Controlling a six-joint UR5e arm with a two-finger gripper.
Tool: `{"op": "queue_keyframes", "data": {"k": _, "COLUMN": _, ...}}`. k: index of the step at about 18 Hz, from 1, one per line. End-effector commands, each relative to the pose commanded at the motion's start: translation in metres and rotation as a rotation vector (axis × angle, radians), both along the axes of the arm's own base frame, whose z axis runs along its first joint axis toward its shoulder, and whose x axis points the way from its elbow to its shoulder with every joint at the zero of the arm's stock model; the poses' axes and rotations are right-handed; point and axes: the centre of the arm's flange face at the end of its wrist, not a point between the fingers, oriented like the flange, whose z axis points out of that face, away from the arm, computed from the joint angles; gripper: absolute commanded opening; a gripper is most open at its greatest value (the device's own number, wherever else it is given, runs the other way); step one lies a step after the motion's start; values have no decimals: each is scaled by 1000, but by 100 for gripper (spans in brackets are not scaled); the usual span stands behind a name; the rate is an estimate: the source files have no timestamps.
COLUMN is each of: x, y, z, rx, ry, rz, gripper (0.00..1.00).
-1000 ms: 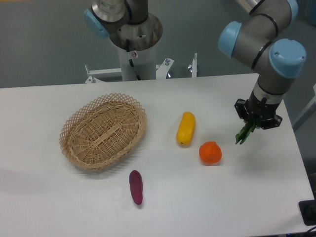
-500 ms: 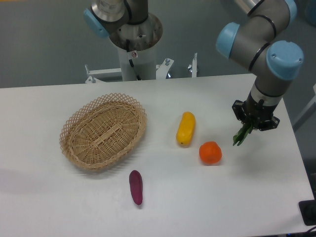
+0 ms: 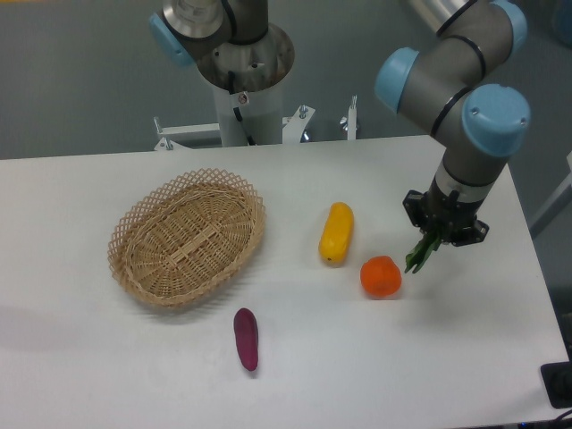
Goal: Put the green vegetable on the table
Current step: 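Carry the bok choy past the orange toward the purple sweet potato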
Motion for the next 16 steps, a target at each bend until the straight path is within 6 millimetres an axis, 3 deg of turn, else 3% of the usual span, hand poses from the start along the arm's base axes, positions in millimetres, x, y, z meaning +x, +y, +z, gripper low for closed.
{"op": "queue_keyframes", "data": {"k": 6, "x": 23, "y": 35, "z": -7, "rx": 4, "ry": 6, "rz": 7, "gripper": 10}}
{"op": "queue_keyframes", "data": {"k": 13, "x": 104, "y": 130, "z": -25, "rx": 55, "ry": 35, "rz": 31, "gripper": 10}}
{"op": "queue_keyframes", "data": {"k": 16, "x": 130, "y": 156, "z": -28, "rx": 104, "ry": -18, "rz": 44, "gripper": 10}}
